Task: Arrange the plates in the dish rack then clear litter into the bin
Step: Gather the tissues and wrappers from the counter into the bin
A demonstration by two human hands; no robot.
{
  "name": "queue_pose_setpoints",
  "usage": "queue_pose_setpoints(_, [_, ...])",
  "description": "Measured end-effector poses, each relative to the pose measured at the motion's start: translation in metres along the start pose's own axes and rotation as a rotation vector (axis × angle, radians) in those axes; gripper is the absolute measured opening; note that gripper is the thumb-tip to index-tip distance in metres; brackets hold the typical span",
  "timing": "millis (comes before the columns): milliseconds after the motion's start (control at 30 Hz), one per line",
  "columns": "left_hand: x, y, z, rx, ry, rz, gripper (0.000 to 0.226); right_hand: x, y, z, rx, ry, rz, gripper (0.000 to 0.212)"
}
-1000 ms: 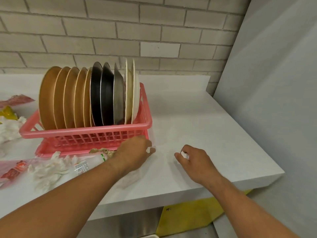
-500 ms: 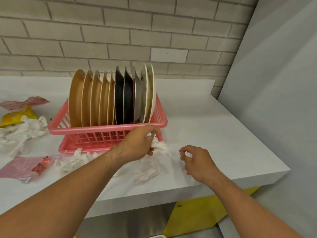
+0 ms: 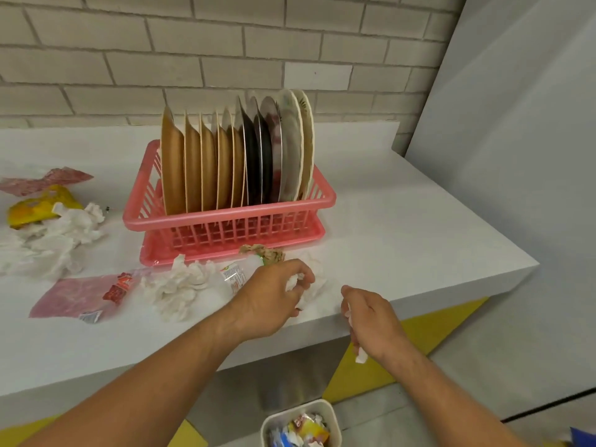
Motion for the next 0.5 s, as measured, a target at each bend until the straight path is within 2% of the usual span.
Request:
queue_pose_setpoints(67, [0.007,0.005,0.011,0.047,-0.011,0.040,0.029,-0.006,0.006,0.011,0.069,0.060,-0.085,0.038])
queue_pose_setpoints(167, [0.018,0.010,0.024,0.042,0.025,-0.115,0.035,-0.016,0.010,0.020,0.060,-0.002,0.029,0.031])
queue_pose_setpoints(300, [0.024,0.021,0.040,0.005,0.047,-0.232,0.013,-0.018,0.003,0.028,0.095,-0.065,0.144,0.015])
queue_pose_setpoints(400, [0.029,0.036,0.051,-0.108,-0.006,-0.231,0.033,-0.022,-0.002,0.037,0.084,-0.073,0.140,0.017])
queue_pose_setpoints(500, [0.034,0.048,0.063,-0.166,0.001,-0.246,0.045,-0.032,-0.006,0.045,-0.016,-0.141,0.195,0.008])
Point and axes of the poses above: each hand's wrist, its own z-axis away from the middle knuckle, its own y-axis out of the palm, x = y × z, the point moved 1 cm from there along -z, towards the middle knuckle, and after that the axes turned 9 degrees about z, right-handed, at the moved point
